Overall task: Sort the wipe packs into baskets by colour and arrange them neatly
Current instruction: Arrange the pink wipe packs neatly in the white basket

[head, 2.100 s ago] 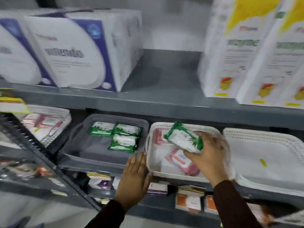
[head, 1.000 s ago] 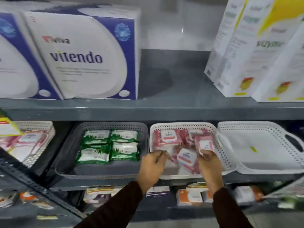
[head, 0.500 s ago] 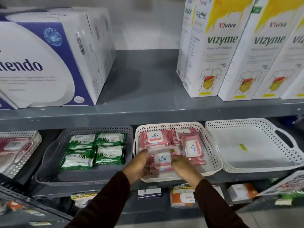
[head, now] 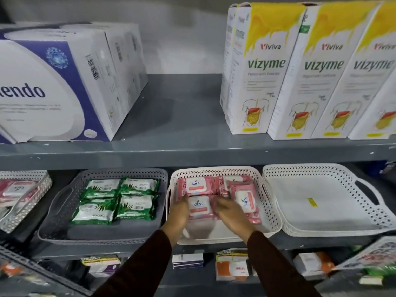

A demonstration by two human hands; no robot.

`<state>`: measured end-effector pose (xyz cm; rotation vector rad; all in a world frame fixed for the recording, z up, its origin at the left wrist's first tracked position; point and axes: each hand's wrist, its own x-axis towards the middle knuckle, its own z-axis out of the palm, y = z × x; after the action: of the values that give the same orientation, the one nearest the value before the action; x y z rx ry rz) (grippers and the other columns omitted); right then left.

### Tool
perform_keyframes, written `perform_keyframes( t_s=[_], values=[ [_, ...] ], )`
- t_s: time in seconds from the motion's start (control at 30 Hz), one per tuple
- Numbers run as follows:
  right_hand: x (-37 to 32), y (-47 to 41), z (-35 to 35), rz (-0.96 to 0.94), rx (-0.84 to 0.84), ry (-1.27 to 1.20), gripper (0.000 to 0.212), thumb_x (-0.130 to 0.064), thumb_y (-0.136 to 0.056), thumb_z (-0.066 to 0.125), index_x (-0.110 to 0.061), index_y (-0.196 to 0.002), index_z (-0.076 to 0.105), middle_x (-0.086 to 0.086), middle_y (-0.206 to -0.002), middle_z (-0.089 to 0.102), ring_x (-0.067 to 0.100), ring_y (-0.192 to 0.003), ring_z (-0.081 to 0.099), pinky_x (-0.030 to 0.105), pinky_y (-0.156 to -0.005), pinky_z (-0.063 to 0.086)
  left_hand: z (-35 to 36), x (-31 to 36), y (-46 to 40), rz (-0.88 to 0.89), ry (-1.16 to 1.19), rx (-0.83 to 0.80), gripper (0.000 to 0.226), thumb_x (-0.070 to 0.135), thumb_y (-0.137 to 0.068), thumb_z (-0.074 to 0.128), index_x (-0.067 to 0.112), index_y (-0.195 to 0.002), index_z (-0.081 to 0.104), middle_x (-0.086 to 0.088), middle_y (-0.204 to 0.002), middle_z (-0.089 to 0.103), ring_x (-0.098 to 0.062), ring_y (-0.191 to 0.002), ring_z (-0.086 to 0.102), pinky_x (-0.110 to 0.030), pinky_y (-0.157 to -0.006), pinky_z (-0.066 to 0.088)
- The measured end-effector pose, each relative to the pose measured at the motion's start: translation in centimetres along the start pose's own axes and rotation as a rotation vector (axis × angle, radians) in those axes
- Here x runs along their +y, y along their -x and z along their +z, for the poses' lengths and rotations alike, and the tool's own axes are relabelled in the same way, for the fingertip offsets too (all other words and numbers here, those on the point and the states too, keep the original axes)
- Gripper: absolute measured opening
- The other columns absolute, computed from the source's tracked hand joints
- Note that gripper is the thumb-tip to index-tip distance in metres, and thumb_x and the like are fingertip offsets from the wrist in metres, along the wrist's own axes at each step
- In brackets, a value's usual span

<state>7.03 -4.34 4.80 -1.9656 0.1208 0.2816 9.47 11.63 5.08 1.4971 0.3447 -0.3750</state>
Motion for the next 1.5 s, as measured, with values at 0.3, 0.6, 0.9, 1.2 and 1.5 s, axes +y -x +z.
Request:
perform_keyframes(
  t_s=[0.3, 0.6, 0.9, 1.2, 1.5],
  values=[
    [1.8, -6.0, -10.6, -0.019, 0.149, 0.546, 0.043, -0.007, -0.094, 0.045, -0.017, -0.134, 0.058, 0.008, -0.143, 0.057, 0.025, -0.126, 0.056, 0.033, -0.105, 0.045, 10.6, -0.8, 1.3, -0.493, 0.578, -0.235, 0.052, 0.042, -0.097, 0.037, 0.001, -0.112, 0.066, -0.024, -0.102, 0.071, -0.037, -0.091, 0.066, -0.05, -0.095, 0.049],
    [3.7, -4.4, -10.6, 0.053, 0.046, 0.646, 0.037, -0.03, -0.099, 0.042, -0.015, -0.123, 0.065, 0.017, -0.112, 0.071, 0.032, -0.097, 0.067, 0.041, -0.093, 0.051, 12.9, -1.1, 0.6, -0.479, 0.596, -0.088, 0.083, 0.069, -0.095, 0.021, 0.002, -0.129, 0.055, -0.029, -0.101, 0.071, -0.042, -0.102, 0.063, -0.052, -0.085, 0.05],
    [6.6, -2.5, -8.1, 0.151, 0.006, 0.689, 0.035, -0.028, -0.09, 0.055, -0.019, -0.123, 0.062, 0.009, -0.121, 0.069, 0.024, -0.099, 0.067, 0.039, -0.091, 0.054, 12.9, -1.9, -1.2, -0.182, 0.15, -0.171, 0.077, 0.067, -0.096, 0.019, 0.012, -0.146, 0.04, -0.016, -0.143, 0.05, -0.026, -0.127, 0.051, -0.04, -0.103, 0.041],
    [7.4, -2.1, -7.9, 0.022, 0.176, 0.698, 0.038, -0.016, -0.091, 0.055, -0.023, -0.129, 0.056, 0.007, -0.114, 0.072, 0.028, -0.101, 0.068, 0.039, -0.092, 0.055, 8.6, -0.7, -1.9, -0.031, 0.087, -0.318, 0.054, 0.05, -0.104, 0.027, 0.014, -0.138, 0.049, -0.012, -0.132, 0.058, -0.022, -0.12, 0.059, -0.039, -0.101, 0.045],
    [4.2, -7.8, -7.3, -0.23, 0.455, 0.94, 0.048, -0.035, -0.099, 0.036, -0.012, -0.139, 0.051, 0.015, -0.131, 0.064, 0.031, -0.114, 0.063, 0.041, -0.095, 0.053, 2.1, -1.5, -7.9, 0.527, -1.382, 0.16, 0.061, 0.041, -0.104, 0.017, 0.012, -0.154, -0.006, -0.01, -0.159, -0.019, -0.032, -0.144, -0.023, -0.049, -0.12, -0.006]
  ],
)
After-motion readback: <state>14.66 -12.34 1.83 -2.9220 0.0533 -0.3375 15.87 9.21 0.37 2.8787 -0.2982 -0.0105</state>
